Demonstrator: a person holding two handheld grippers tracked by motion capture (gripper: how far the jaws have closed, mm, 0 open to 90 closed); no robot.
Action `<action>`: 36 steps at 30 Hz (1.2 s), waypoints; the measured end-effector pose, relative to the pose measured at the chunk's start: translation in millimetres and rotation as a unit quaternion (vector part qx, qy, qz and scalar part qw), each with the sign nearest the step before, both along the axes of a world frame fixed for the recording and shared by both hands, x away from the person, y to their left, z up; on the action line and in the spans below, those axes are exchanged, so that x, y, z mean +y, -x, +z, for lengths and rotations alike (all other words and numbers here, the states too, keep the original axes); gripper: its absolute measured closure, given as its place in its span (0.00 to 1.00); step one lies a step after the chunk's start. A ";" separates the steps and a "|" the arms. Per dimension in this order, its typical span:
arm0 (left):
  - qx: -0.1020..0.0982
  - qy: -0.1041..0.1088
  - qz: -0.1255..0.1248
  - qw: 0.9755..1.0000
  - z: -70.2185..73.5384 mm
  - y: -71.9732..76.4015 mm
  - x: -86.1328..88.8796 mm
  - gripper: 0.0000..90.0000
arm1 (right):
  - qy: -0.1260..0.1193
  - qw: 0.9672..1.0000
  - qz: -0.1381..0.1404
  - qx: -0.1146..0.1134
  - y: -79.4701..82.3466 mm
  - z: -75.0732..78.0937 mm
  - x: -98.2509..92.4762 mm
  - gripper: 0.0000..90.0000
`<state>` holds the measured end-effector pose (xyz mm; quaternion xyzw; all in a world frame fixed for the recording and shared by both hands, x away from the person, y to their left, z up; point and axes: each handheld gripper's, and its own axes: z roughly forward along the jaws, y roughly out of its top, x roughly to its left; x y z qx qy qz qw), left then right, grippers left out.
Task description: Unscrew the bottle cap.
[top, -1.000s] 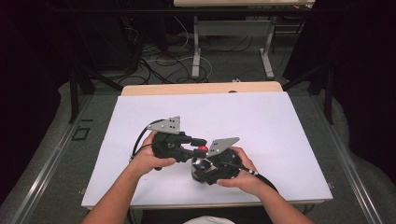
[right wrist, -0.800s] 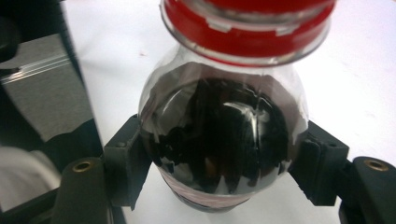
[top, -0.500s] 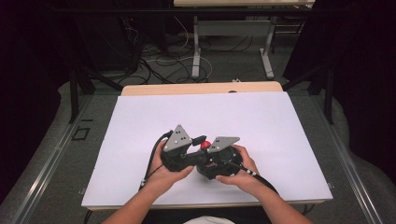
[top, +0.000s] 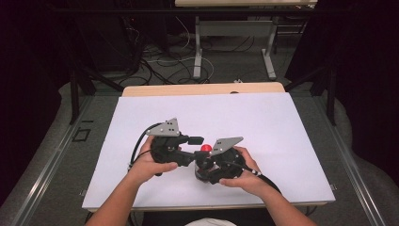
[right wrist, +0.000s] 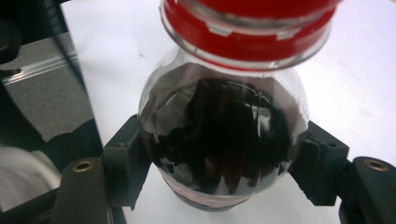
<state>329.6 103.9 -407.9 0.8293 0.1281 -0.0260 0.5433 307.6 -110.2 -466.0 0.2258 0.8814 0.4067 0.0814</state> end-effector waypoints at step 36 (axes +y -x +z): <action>-0.015 -0.018 0.062 0.998 0.4 5.5 -0.8 0.52 | 0.005 1.000 -0.015 -0.005 -2.0 -2.2 0.1 0.33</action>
